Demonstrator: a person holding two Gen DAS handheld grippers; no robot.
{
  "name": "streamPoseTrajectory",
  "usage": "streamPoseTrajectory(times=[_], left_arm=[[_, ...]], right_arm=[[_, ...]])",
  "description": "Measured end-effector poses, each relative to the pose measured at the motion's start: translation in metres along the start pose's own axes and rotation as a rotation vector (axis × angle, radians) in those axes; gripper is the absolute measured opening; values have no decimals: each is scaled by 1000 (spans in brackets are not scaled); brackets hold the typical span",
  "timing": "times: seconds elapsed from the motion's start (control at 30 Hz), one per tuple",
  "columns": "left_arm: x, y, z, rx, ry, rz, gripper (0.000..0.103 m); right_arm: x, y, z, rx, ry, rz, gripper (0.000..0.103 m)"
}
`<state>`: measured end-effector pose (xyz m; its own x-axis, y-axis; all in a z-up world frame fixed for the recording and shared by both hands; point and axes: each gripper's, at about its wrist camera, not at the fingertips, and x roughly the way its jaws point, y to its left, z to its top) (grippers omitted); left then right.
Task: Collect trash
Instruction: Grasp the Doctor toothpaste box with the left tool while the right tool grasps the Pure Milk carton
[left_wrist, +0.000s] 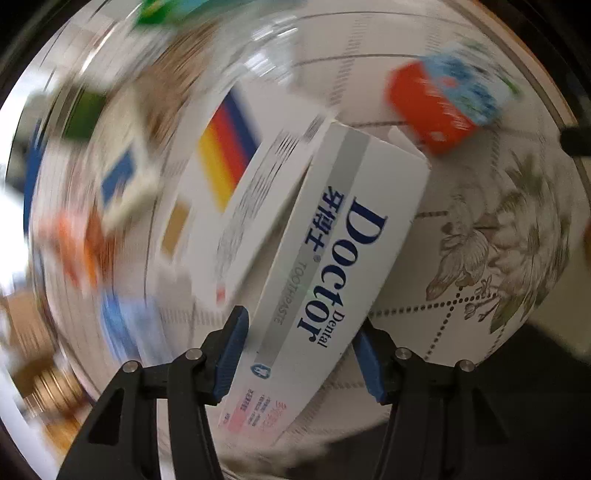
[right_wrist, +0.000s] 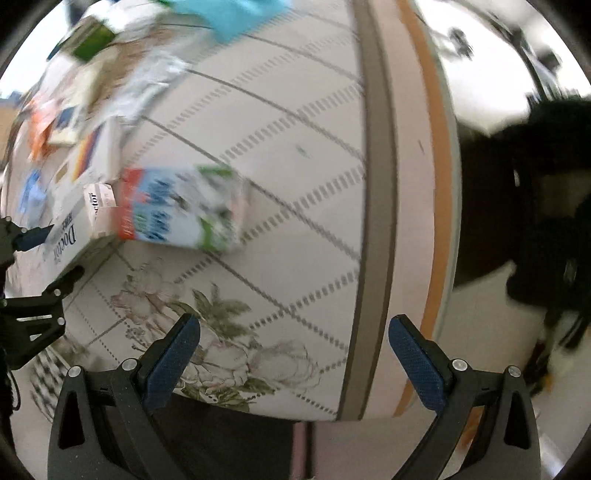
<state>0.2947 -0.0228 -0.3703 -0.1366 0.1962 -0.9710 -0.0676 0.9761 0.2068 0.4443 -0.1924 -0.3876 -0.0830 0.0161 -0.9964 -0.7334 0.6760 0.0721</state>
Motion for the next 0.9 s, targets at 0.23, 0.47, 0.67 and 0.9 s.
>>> streamPoseTrajectory(times=[0.23, 0.47, 0.67, 0.9], left_arm=[[11, 56, -40, -615, 32, -168, 53], [49, 74, -48, -772, 56, -246, 53], [54, 64, -57, -724, -22, -172, 48], [34, 53, -93, -751, -91, -178, 48]], right_arm=[[6, 66, 37, -394, -39, -72, 103], [44, 117, 45, -651, 29, -173, 93], [38, 107, 54, -536, -15, -83, 63], [25, 85, 38, -216, -19, 96, 61]])
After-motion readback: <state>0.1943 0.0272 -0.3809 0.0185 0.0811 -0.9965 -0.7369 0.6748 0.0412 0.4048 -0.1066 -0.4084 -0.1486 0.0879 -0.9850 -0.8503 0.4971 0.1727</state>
